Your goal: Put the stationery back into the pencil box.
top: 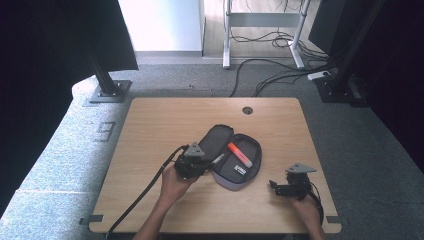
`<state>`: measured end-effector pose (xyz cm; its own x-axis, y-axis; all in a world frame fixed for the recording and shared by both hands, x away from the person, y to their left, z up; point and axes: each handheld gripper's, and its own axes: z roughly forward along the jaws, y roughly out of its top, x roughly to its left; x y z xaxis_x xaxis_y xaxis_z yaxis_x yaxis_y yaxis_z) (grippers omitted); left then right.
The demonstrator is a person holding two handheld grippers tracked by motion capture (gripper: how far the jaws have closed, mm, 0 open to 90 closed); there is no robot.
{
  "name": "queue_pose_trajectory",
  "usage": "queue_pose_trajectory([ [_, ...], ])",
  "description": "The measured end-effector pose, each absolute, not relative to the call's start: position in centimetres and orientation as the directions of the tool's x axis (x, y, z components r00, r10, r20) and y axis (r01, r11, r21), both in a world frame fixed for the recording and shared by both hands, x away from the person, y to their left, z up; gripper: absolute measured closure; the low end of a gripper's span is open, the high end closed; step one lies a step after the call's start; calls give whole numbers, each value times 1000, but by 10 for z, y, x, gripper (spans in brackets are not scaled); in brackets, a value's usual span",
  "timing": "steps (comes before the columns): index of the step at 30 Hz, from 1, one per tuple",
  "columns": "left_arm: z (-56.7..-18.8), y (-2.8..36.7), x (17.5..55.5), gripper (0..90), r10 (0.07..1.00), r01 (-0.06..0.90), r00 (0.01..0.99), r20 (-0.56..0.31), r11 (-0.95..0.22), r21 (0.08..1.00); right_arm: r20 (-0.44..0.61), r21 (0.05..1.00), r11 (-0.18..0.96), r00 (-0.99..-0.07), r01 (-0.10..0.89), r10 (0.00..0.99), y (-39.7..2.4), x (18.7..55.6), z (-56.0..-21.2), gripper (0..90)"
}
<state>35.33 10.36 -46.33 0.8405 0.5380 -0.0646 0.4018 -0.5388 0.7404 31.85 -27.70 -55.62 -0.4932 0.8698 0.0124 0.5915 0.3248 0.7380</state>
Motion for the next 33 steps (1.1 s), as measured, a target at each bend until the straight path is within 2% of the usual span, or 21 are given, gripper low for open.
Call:
queue_pose_trajectory([
  [33,-452,59,392,803,506,390,859,-73,-556,734,12,738,325,-493,591,870,-277,319,-556,106],
])
